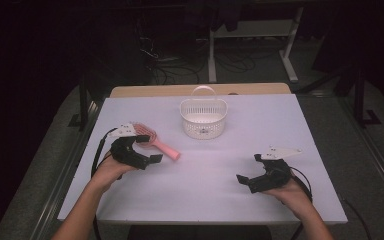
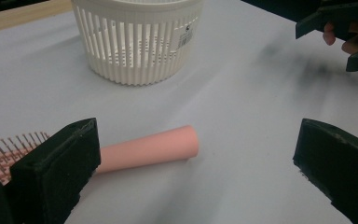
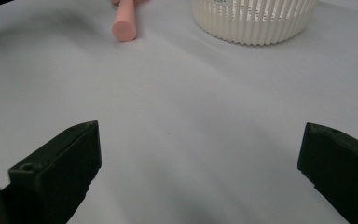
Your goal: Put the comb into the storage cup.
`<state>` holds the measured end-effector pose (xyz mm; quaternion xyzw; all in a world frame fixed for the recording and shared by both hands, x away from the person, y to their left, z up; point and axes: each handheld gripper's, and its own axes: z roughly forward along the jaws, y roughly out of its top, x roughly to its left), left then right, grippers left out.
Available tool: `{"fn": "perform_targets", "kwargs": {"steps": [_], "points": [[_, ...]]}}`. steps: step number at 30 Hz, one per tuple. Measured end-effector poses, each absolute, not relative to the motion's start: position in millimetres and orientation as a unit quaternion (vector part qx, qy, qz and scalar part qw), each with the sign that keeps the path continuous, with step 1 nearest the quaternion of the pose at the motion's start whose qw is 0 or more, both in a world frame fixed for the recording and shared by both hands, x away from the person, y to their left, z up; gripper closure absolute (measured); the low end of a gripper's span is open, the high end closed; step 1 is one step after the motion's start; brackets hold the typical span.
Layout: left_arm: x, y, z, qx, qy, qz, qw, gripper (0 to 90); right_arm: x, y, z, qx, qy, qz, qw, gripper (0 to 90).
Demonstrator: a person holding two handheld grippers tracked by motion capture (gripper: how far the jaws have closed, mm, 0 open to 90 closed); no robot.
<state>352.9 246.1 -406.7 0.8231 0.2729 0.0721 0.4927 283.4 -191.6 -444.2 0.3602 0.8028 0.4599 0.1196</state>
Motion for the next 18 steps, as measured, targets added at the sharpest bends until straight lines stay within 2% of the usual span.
{"fn": "perform_targets", "kwargs": {"steps": [16, 18], "points": [[359.4, 237.9, -403.0, 0.823, 0.271, 0.072, 0.493, 0.6, 284.7, -187.9, -445.2, 0.351, 0.81, 0.456, 0.118, 0.0], [362.5, 235.3, -401.4, 0.822, 0.271, 0.074, 0.496, 3.6, 285.0, -187.7, -445.4, 0.351, 0.81, 0.455, 0.117, 0.0]]}}
